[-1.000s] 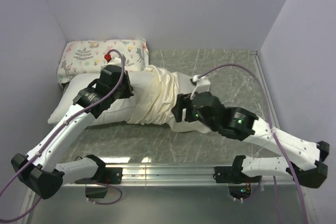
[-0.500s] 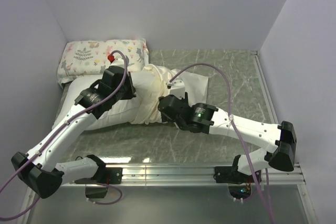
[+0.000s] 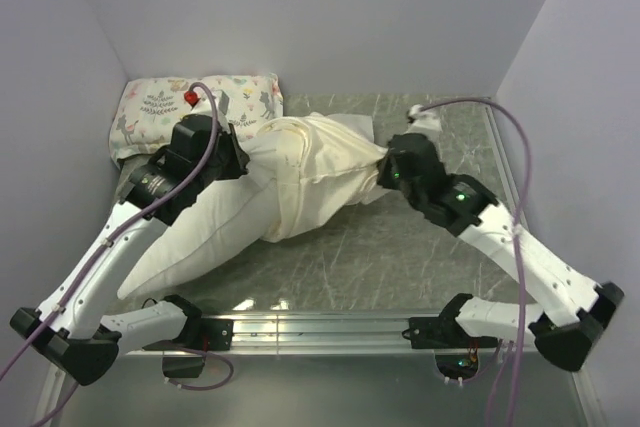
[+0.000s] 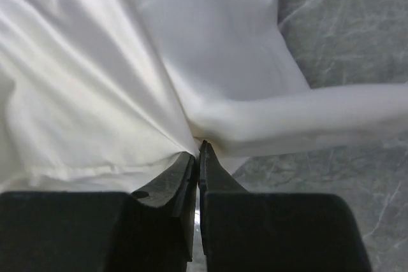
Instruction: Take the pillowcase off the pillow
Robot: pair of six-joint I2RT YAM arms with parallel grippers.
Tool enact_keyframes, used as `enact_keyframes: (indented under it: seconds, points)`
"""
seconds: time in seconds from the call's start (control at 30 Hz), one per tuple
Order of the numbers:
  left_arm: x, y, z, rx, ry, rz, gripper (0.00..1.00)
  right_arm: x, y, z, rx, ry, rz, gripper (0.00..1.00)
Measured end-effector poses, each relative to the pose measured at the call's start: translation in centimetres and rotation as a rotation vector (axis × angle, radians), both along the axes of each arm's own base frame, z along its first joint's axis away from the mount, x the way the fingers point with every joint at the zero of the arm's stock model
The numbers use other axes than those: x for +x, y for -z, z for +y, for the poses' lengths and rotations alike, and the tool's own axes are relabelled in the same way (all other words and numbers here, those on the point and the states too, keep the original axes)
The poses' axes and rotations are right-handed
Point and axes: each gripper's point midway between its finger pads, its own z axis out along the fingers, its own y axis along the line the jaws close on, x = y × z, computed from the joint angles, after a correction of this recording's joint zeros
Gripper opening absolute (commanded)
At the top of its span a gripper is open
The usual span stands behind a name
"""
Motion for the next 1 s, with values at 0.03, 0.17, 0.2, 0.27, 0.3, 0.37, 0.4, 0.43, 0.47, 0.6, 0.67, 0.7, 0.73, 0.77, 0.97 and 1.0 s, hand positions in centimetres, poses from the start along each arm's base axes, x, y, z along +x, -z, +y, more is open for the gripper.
enact_keyframes:
  seconds: [0.03, 0.17, 0.2, 0.27, 0.3, 0.37, 0.4, 0.43, 0.47, 0.6, 0.67, 0.7, 0.73, 0.77, 0.97, 1.0]
  points:
    - [0.0, -0.6, 0.2, -0.014, -0.001, -0.009, 0.0, 0.4, -1.0, -1.3, 0.033, 0.025, -0.022, 0.03]
    - [-0.1, -2.9, 0.7, -0.066, 0.006, -0.049, 0.0, 1.5, -3.5, -6.5, 0.099, 0.122, -0.077, 0.01]
    - [-0.1, -3.2, 1.0, -0.074, 0.001, -0.055, 0.0, 1.8, -3.6, -8.0, 0.099, 0.153, -0.08, 0.01]
    - [0.2, -3.5, 1.6, -0.081, -0.013, -0.06, 0.0, 2.4, -3.5, -10.7, 0.094, 0.211, -0.076, 0.0]
    - [0.3, -3.5, 1.9, -0.083, -0.019, -0.059, 0.0, 2.7, -3.2, -11.9, 0.09, 0.236, -0.068, 0.0]
    - [0.5, -3.5, 2.5, -0.086, -0.033, -0.057, 0.0, 3.2, -2.4, -14.2, 0.085, 0.282, -0.038, 0.0]
    - [0.6, -3.5, 2.8, -0.089, -0.036, -0.056, 0.0, 3.4, -1.9, -15.2, 0.082, 0.302, -0.019, 0.0]
    - [0.8, -3.5, 3.1, -0.091, -0.044, -0.056, 0.0, 3.6, -1.5, -15.9, 0.078, 0.318, -0.003, 0.0]
    - [0.9, -3.5, 3.5, -0.094, -0.051, -0.054, 0.0, 3.8, -1.1, -16.6, 0.073, 0.33, 0.011, 0.0]
    - [1.7, -3.3, 5.7, -0.079, -0.111, -0.055, 0.0, 4.5, 0.3, -19.2, 0.039, 0.402, 0.05, 0.0]
    - [1.9, -3.0, 7.0, -0.064, -0.147, -0.05, 0.0, 4.8, 0.7, -20.8, 0.028, 0.447, 0.067, 0.0]
    - [1.9, -2.7, 7.4, -0.058, -0.159, -0.043, 0.0, 4.9, 0.8, -21.7, 0.029, 0.471, 0.074, 0.0]
    - [1.9, -2.4, 7.9, -0.051, -0.172, -0.032, 0.0, 4.9, 0.8, -22.3, 0.033, 0.488, 0.078, 0.0]
    - [1.8, -1.9, 8.4, -0.04, -0.184, -0.013, 0.0, 5.0, 0.6, -22.9, 0.037, 0.502, 0.078, 0.0]
    - [1.9, -0.3, 8.6, -0.041, -0.174, 0.039, 0.0, 6.1, -4.4, -22.1, 0.097, 0.449, -0.009, 0.0]
    - [1.9, 0.0, 8.2, -0.049, -0.158, 0.046, 0.0, 6.3, -5.6, -21.8, 0.107, 0.433, -0.039, 0.0]
